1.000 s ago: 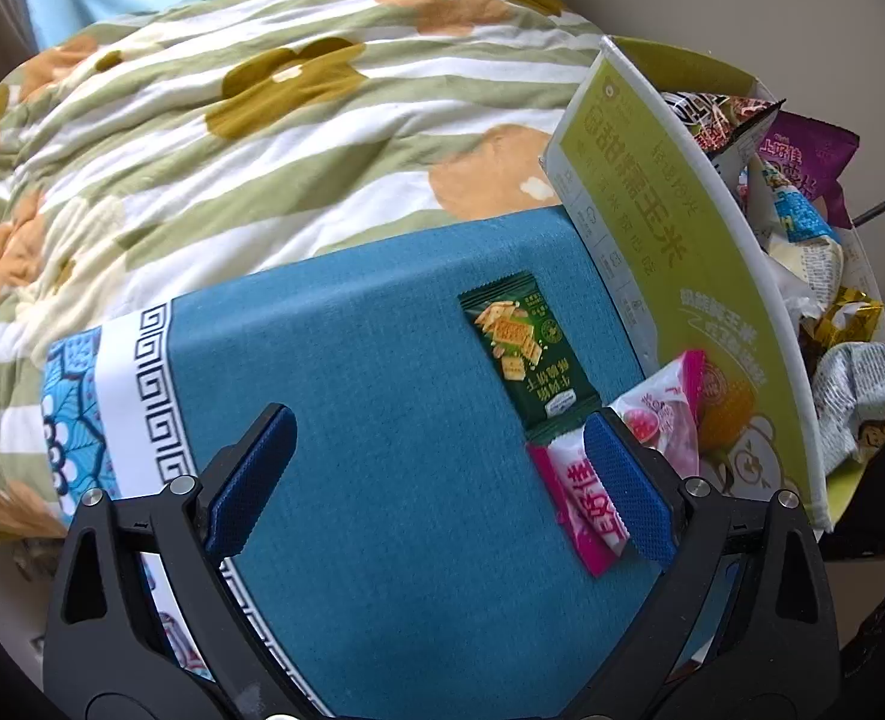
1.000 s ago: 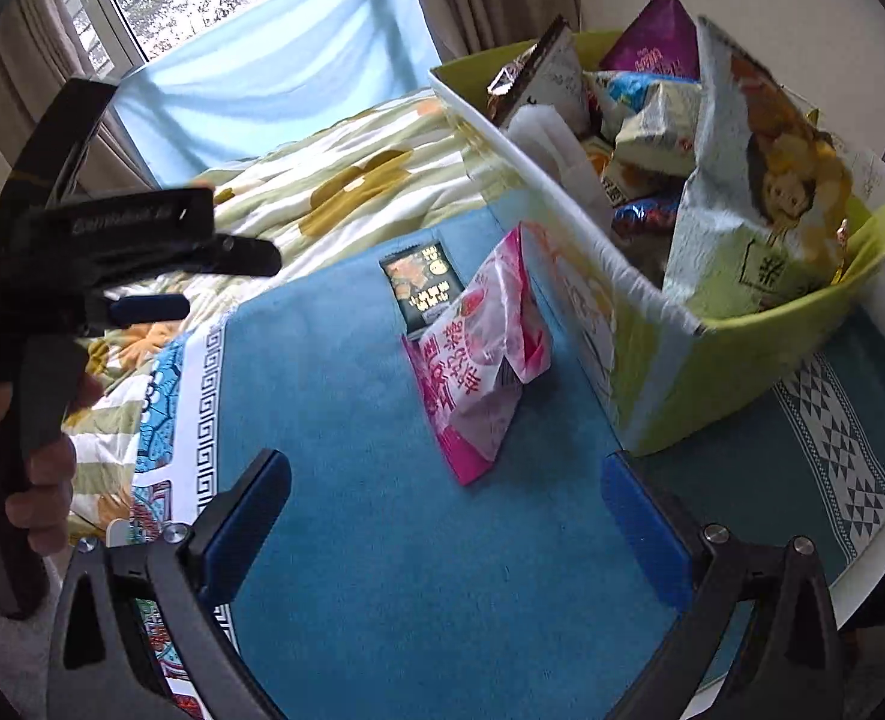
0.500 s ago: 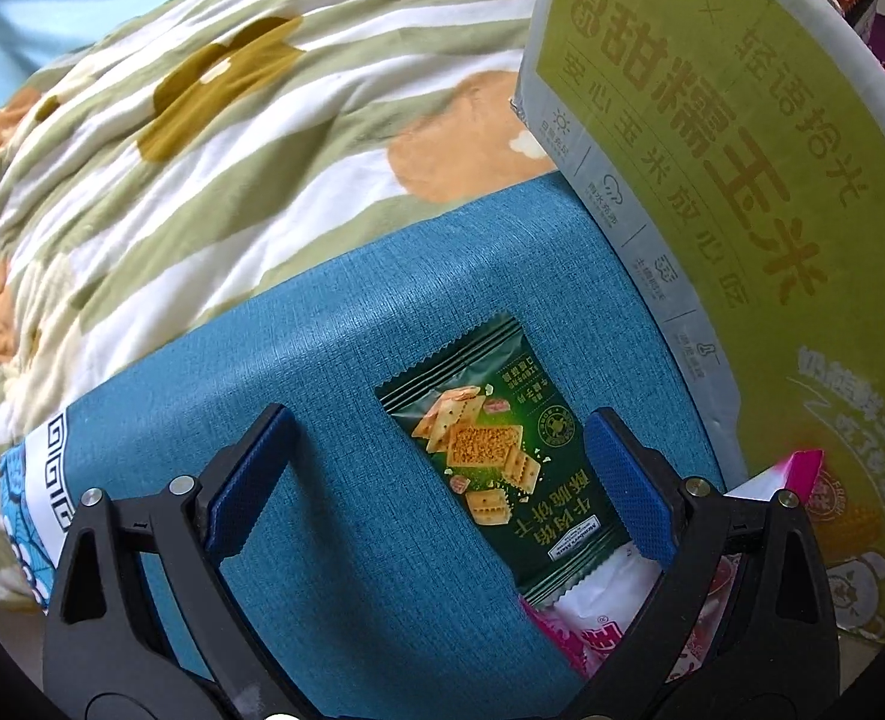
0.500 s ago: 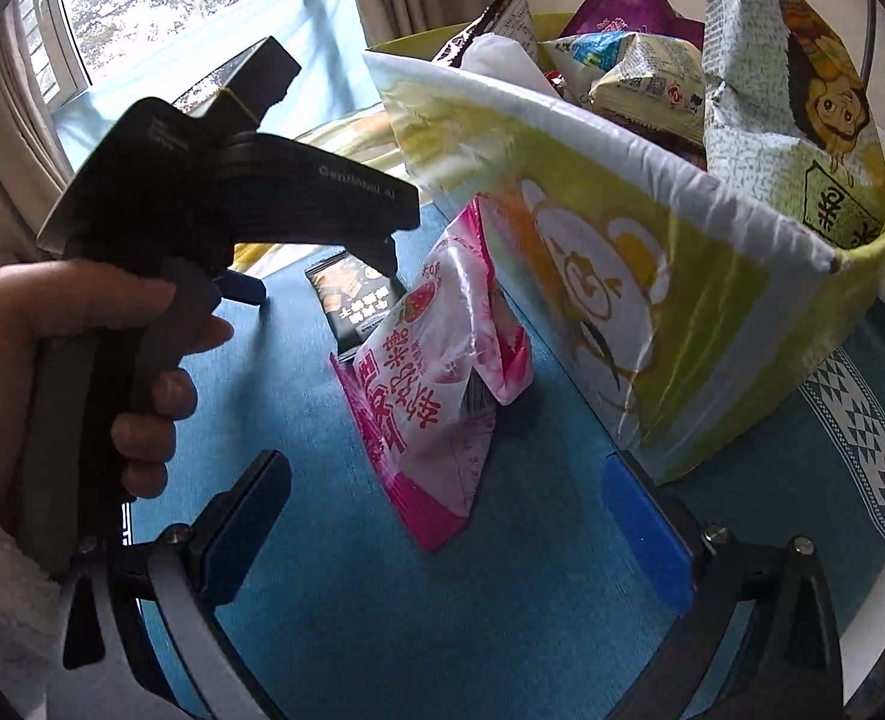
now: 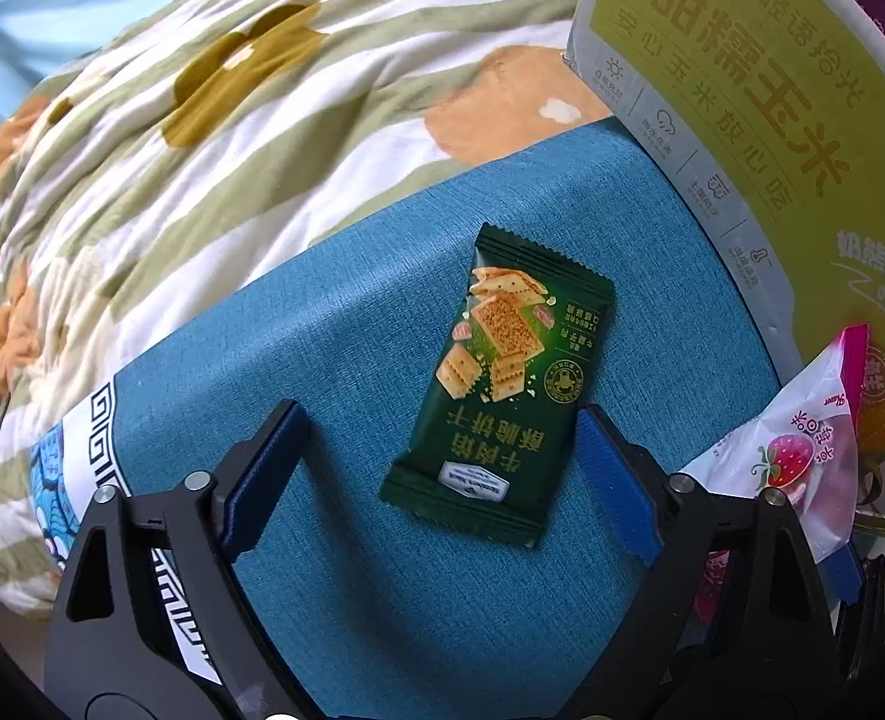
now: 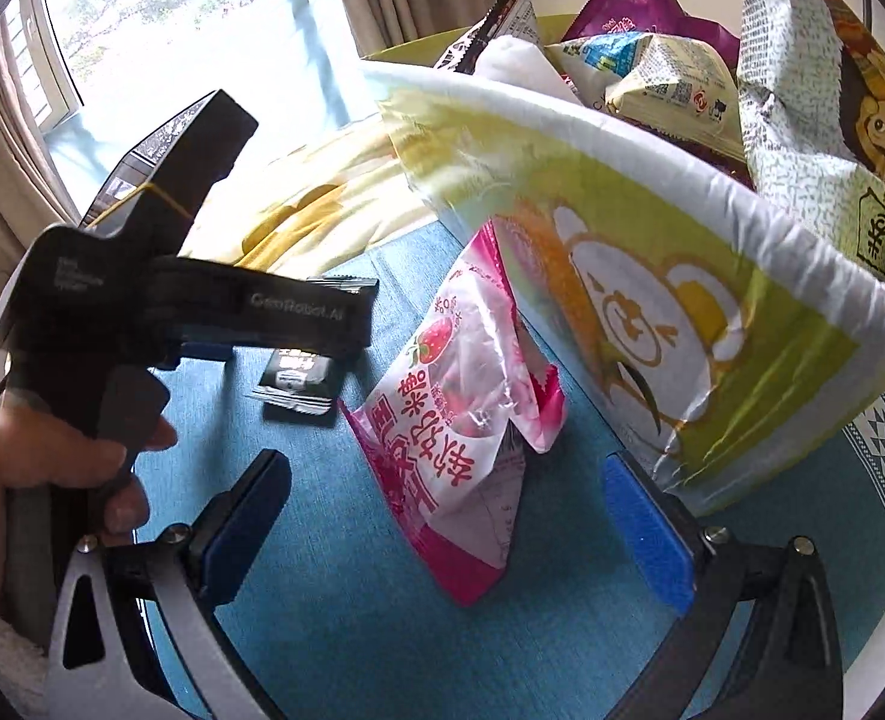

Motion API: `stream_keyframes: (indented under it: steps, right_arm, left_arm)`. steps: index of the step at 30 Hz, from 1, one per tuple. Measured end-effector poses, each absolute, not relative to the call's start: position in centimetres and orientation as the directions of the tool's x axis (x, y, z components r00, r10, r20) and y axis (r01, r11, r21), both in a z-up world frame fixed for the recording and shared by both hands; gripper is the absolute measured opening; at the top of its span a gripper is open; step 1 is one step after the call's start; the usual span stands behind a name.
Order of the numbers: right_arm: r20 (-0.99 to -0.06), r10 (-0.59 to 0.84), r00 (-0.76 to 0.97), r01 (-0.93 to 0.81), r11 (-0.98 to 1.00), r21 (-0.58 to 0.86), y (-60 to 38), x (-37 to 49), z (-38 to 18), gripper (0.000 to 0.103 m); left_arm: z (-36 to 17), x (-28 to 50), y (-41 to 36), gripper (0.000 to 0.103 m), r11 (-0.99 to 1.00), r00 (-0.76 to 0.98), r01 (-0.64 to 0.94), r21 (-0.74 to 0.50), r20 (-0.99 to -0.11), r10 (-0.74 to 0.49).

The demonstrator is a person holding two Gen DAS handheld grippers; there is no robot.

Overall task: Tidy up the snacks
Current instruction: 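Grasp the green cracker packet with the left tool while the right tool grasps the pink wafer pack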

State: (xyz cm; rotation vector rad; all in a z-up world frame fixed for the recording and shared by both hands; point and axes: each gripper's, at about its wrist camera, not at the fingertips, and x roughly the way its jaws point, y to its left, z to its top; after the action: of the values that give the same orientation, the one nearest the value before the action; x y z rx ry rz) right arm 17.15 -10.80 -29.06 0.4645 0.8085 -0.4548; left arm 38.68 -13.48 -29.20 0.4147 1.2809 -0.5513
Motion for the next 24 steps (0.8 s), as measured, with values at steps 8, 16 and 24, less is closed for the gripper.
stream_keyframes:
  steps: [8,16,24]
  right_arm:
    - [-0.761,-0.201,0.617,0.597,0.750,0.285,-12.2,18.8,-29.9,0.099]
    - [-0.775,-0.220,0.592,0.611,0.750,0.254,-12.5,21.1,-30.9,0.088]
    - [-0.779,-0.215,0.589,0.603,0.758,0.246,-12.5,21.5,-30.9,0.076]
  left_arm:
    - [-29.1,38.8,-14.3,0.080,0.749,0.198,0.662,-0.017,-0.960,-0.197]
    - [-28.5,38.0,-14.6,0.042,0.689,0.208,0.724,-0.018,-0.947,-0.244]
    - [-28.4,36.3,-12.8,0.042,0.673,0.189,0.739,-0.032,-0.949,-0.252]
